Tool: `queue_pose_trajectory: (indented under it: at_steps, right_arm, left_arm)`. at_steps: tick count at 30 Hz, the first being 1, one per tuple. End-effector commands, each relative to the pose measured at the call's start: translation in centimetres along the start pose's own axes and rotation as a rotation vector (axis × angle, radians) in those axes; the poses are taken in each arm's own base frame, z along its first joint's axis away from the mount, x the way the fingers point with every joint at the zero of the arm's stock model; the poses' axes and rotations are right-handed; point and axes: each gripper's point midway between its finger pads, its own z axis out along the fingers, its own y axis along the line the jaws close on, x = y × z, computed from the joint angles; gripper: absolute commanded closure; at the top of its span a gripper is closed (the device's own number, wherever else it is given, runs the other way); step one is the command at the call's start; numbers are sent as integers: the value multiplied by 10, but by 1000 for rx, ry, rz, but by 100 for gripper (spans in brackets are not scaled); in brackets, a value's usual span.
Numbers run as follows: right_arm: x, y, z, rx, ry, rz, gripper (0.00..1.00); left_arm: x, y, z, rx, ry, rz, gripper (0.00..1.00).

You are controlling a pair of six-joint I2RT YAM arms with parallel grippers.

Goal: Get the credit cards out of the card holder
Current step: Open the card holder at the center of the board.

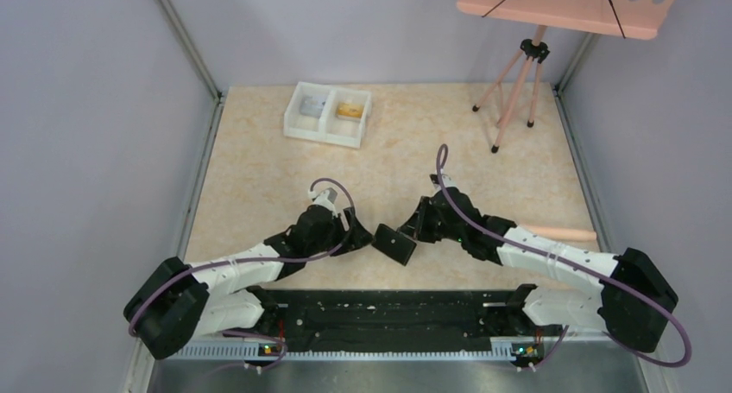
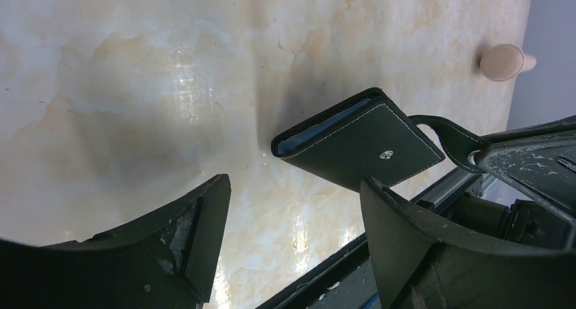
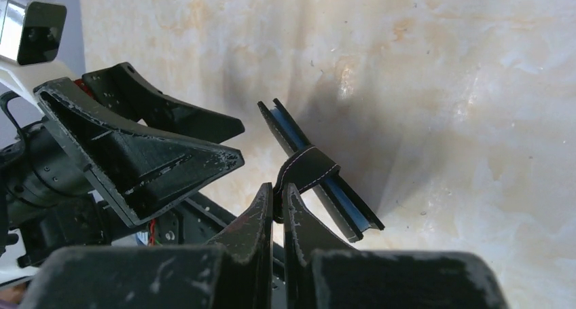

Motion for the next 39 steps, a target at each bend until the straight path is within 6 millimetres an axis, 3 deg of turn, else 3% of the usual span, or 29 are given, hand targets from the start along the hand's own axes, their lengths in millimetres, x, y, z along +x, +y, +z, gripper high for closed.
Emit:
queue_pose_trajectory:
  at_steps: [1, 5, 14, 26, 33, 39]
  right_arm:
    - [-6, 21, -10, -102, -31, 36, 100]
    - [-5, 23, -14, -122, -39, 47, 100]
    - [-7, 47, -19, -256, -43, 102, 100]
    - [-6, 40, -16, -231, -49, 110, 100]
    - [-3, 4, -12, -89, -71, 85, 100]
    - [-2, -47, -10, 62, -84, 92, 100]
  left_arm:
    - [-16, -36, 0, 117, -31, 32, 24]
    - [-19, -38, -3, 119, -47, 20, 23]
    - [-29, -48, -14, 152, -97, -5, 23]
    - [-21, -40, -3, 138, -69, -11, 25]
    - [-21, -30, -2, 88, -71, -3, 27]
    - [-20, -20, -4, 39, -73, 5, 29]
